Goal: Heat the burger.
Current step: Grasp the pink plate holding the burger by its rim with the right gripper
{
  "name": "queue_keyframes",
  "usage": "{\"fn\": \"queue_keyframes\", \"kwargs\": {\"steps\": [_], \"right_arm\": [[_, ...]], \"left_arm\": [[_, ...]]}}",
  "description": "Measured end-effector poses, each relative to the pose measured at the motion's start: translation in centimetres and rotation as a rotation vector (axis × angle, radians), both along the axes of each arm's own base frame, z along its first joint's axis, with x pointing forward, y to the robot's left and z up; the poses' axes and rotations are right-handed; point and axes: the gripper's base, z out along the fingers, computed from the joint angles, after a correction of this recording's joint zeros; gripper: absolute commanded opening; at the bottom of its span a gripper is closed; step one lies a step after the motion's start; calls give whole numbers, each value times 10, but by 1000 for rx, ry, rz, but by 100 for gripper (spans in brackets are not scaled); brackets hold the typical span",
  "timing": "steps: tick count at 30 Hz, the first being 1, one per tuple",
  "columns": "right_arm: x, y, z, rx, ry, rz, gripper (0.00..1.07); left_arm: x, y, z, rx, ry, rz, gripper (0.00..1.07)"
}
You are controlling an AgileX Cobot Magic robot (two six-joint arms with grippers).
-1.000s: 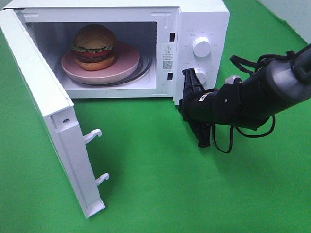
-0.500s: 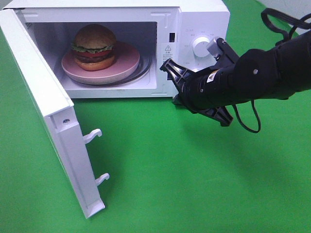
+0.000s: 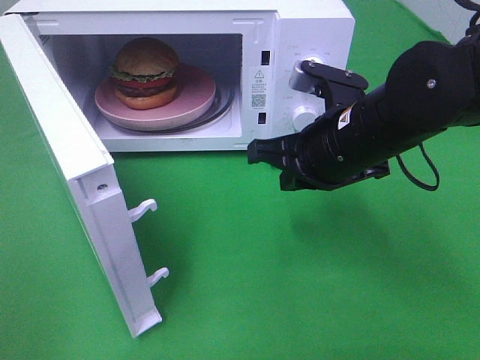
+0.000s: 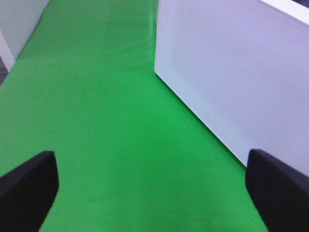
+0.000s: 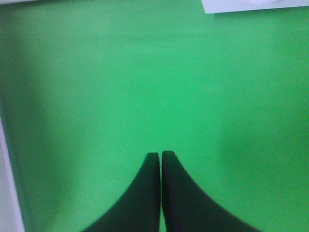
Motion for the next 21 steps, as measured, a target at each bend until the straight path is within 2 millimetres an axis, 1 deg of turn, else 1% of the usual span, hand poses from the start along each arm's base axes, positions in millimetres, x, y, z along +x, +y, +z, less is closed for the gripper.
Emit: {"fn": "queue_keyframes", "kwargs": {"steps": [1,2,3,4,5,6,7,8,9,10,11,12,13,15,18,19,20,21], "right_arm": [[0,0,0,0,0,0,2],[-3,-1,0,-41,9,63,2],[-3,-1,0,-41,9,63,2],[-6,-2,0,-79,12,130,2],[-6,-2,0,-79,12,130,2],[-9,-3,1,-119,10,208,2],[-9,-3,1,-119,10,208,2],[-12,-5,1,-156,15,281,2],[-12,-5,1,-156,15,281,2],[-14,-5,3,-205,23,388,2],[-14,-5,3,-205,23,388,2],[-17,-6,6,-251,22,504,2],[-17,-6,6,-251,22,504,2],[-18,-5,11,-320,1,706,3],[-18,-5,12,-335,-6,756,3],[-18,-5,15,-363,-22,848,4],[-18,-5,15,-363,-22,848,4],[-17,-4,17,-385,-42,924,4]], "left_arm": [[0,0,0,0,0,0,98],[0,0,0,0,0,0,98],[0,0,0,0,0,0,98],[0,0,0,0,0,0,98],[0,0,0,0,0,0,98],[0,0,0,0,0,0,98],[0,0,0,0,0,0,98],[0,0,0,0,0,0,98],[0,0,0,0,0,0,98],[0,0,0,0,0,0,98],[0,0,0,0,0,0,98],[0,0,0,0,0,0,98],[0,0,0,0,0,0,98],[0,0,0,0,0,0,98],[0,0,0,0,0,0,98],[0,0,0,0,0,0,98],[0,0,0,0,0,0,98],[0,0,0,0,0,0,98]]}}
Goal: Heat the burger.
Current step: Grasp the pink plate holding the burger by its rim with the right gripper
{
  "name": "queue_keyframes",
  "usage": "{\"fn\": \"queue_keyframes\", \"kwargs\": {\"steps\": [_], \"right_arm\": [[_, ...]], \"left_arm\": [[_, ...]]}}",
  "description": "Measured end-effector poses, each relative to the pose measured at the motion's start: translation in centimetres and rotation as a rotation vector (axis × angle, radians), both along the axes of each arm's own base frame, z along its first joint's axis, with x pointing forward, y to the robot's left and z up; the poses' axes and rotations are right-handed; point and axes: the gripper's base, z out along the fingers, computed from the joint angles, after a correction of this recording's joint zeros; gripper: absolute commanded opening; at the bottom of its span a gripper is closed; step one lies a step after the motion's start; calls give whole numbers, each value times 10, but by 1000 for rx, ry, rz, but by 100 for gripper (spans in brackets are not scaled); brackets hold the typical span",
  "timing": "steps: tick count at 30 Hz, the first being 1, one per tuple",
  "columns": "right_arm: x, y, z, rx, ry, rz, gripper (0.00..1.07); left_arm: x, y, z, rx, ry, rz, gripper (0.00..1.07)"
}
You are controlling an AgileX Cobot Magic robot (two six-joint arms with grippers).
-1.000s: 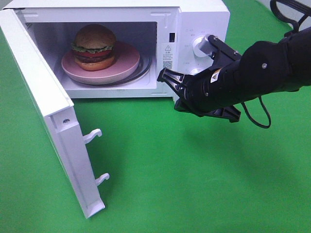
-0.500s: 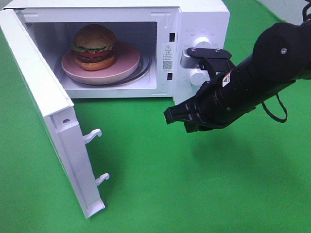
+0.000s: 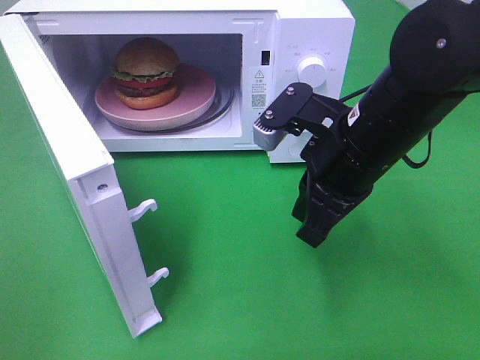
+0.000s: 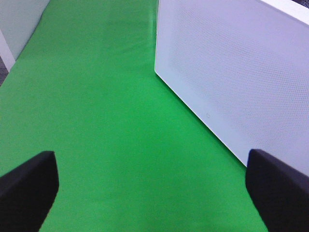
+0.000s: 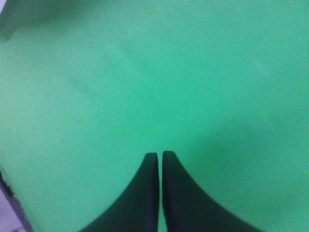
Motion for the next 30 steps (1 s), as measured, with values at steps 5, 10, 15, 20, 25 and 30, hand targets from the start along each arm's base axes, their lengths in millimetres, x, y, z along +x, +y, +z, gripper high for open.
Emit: {"fn": "queue_keyframes", "kwargs": {"steps": [5,10,15,20,25,30], "right_arm": [[1,1,5,-35,-33,185,5],[1,1,7,-77,-68,369,6],[3,-4,6,-169,-121,583,8],[7,-10,6,-263,-158,666,17],[10,-11,7,-312,-200,697,35],[11,1,10,-330,-299,705,68]], "left_arm": [[0,0,0,0,0,0,98],[0,0,0,0,0,0,98],[0,0,0,0,0,0,98],[0,0,0,0,0,0,98],[0,0,0,0,0,0,98],[0,0,0,0,0,0,98]]}}
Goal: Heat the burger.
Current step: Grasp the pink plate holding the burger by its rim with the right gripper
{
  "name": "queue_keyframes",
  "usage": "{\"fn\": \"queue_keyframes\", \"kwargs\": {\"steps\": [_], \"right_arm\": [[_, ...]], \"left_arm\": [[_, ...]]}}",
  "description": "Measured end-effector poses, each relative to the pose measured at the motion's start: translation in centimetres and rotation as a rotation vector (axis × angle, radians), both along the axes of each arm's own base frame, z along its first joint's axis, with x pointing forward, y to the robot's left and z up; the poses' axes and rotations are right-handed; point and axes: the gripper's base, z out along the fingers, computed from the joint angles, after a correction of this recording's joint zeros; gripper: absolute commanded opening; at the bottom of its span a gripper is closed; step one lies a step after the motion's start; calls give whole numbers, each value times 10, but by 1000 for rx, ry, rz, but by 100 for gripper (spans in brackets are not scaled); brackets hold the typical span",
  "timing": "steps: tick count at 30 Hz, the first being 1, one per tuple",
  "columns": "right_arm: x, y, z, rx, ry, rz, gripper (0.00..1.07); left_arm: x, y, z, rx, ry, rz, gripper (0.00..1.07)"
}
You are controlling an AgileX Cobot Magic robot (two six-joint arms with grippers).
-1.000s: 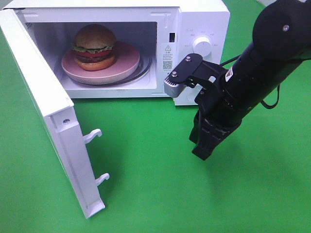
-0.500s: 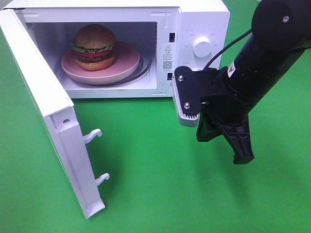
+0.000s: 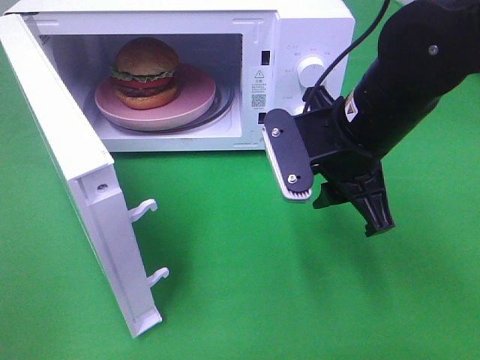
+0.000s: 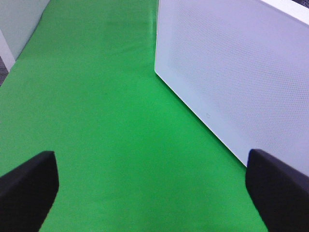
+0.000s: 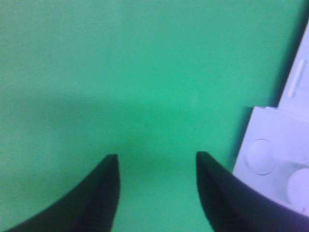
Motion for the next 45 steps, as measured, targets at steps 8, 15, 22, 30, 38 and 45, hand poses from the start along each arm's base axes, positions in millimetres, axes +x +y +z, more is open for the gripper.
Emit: {"fn": "queue_keyframes", "kwargs": {"steps": [8,15,22,30,38,45], "right_arm": [[3,13,6,49,-107,-3,98],[17,30,22,71,-183,11,96],[37,56,21,95,-220,16,95],[58,77,14,92,-246,37,94],[80,96,3,119,-264,36,93],[100,114,-12,141,-277,37,92]], "left_arm": [[0,0,0,0,0,0,98],[0,0,0,0,0,0,98],[0,0,0,0,0,0,98],[0,0,0,0,0,0,98],[0,0,0,0,0,0,98],[0,0,0,0,0,0,98]]}}
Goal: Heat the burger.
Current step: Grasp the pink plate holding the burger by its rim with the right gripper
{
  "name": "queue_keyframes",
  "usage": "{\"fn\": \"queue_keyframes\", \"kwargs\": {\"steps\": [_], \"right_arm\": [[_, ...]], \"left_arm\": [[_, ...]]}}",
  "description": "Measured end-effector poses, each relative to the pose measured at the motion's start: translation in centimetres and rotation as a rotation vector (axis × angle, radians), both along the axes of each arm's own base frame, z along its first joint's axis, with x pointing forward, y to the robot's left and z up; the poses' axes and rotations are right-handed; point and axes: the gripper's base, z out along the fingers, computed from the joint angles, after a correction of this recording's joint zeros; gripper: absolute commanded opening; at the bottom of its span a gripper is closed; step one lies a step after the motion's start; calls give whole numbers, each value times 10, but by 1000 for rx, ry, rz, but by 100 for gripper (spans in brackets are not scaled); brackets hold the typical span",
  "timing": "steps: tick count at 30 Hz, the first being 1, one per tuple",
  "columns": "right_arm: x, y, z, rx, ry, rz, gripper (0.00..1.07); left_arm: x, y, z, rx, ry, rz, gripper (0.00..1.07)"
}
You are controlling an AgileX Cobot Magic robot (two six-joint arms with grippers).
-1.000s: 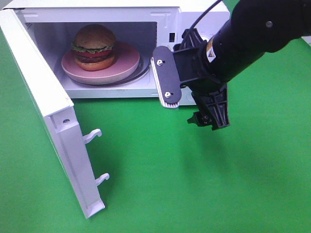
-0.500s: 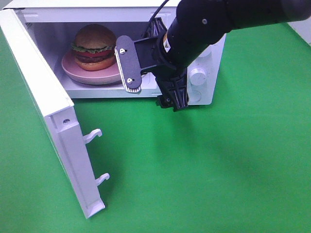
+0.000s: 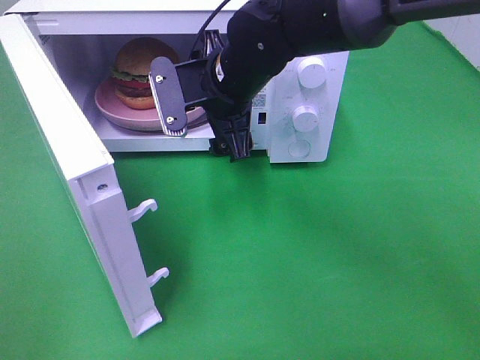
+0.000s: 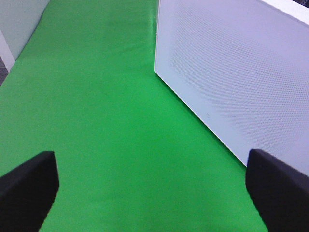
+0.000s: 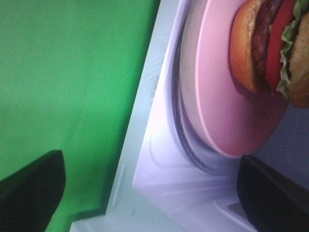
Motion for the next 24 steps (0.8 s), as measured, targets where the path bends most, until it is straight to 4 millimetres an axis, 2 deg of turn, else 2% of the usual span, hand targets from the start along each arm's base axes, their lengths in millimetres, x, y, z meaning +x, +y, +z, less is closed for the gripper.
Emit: {"fn": "queue_keyframes", "kwargs": {"steps": [7,11,24], "right_arm": [[12,11,-14,14,12,-8,91],[23,22,-30,26,25,-17,91],[45,40,-41,53,2,-26,88]], "left_arm": [[0,0,0,0,0,0,98],[0,0,0,0,0,0,98],[0,0,0,0,0,0,98]]}}
